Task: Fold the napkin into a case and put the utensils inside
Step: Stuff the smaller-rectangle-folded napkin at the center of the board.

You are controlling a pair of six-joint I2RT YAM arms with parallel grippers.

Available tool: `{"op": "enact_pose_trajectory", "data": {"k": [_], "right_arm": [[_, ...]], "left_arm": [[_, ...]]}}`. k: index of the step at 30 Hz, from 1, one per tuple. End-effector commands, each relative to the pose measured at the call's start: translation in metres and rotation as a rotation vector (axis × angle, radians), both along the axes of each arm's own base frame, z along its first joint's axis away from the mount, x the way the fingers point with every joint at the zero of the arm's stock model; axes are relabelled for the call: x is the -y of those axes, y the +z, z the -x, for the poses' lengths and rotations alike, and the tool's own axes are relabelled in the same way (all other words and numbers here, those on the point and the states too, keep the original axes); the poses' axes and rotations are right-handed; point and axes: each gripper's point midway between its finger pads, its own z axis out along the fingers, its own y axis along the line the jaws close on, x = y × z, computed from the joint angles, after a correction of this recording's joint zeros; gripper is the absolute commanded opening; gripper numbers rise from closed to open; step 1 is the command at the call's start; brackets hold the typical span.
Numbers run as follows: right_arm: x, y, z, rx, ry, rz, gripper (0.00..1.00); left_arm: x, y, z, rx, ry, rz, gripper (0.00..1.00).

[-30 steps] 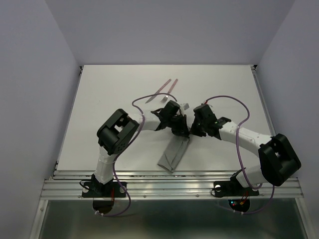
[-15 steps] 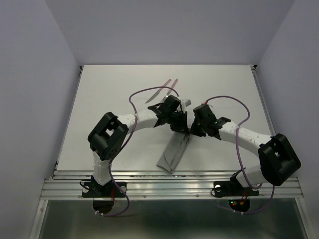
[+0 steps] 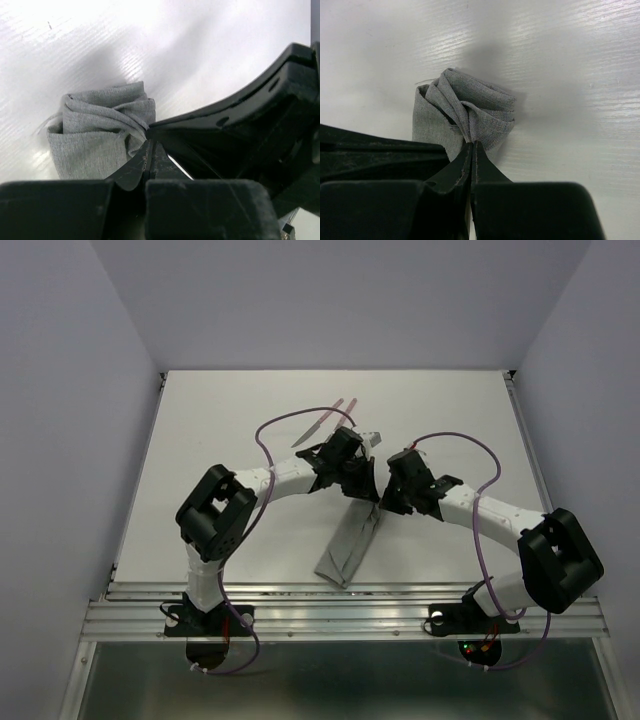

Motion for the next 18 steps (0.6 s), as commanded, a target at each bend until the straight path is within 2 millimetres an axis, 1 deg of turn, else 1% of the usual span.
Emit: {"op": "enact_pose_trajectory", "data": {"k": [1,4,14,18], "right_arm": [[-0.011,0.024,-0.015,0.080,0.009,-0.041,0.01],[-0.010,0.022,-0.014,0.077,0.006,-0.037,0.01],[-0.011,0.025,-0.015,0.084,0.007,-0.043,0.01],[-0.012,0.027,-0.016,0.086,0.008,-0.046,0.01]], "left_arm": [[0.015,0.013,-0.017,0.043,0.024,0.049,0.00],[0.020,0.012,-0.019,0.041,0.023,0.070,0.00],[0.017,-0.024,-0.014,-0.015,0.021,0.024,0.00],[0.020,-0.030,-0.014,-0.031,0.017,0.022,0.00]]}}
